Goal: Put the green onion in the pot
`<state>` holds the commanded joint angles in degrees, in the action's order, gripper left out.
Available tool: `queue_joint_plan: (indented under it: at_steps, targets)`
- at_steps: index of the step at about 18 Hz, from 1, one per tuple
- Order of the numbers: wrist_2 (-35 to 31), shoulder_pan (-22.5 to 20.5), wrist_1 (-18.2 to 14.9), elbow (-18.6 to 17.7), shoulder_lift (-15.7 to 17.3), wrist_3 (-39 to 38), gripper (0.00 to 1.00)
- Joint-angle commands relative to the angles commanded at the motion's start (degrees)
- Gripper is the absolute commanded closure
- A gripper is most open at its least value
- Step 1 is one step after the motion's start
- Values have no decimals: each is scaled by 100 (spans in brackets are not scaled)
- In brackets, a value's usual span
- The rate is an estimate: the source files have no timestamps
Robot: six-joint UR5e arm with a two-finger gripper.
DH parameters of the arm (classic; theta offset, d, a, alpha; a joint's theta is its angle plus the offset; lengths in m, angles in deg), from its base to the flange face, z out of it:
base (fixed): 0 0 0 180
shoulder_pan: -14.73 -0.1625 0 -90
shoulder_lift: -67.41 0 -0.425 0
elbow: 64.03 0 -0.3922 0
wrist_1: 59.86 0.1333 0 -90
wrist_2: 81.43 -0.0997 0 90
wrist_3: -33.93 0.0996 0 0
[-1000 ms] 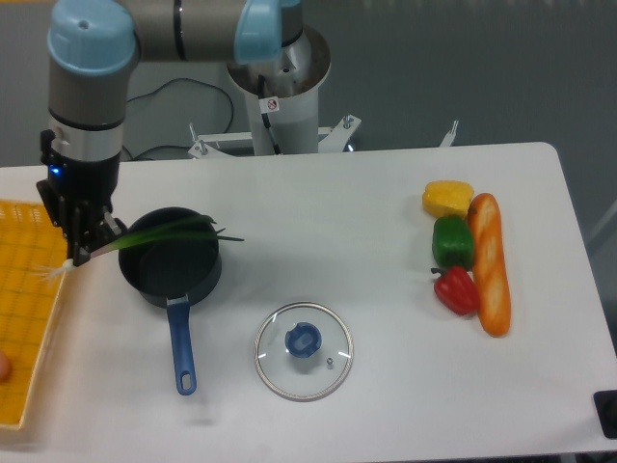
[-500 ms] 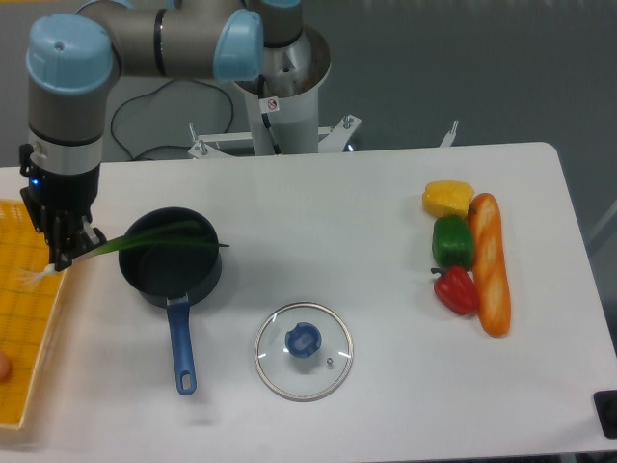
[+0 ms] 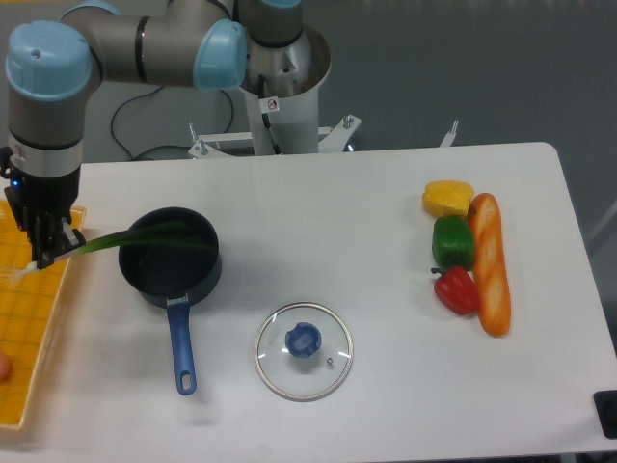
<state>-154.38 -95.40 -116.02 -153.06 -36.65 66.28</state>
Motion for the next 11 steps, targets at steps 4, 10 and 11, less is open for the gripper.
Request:
queue_joint_plan:
  at_steps: [4, 10, 11]
  targets:
    - [-9, 79, 0, 0, -123, -52, 90]
    - [-17, 79, 0, -17, -272, -53, 90]
    - [-9, 79, 0, -18, -290, -53, 90]
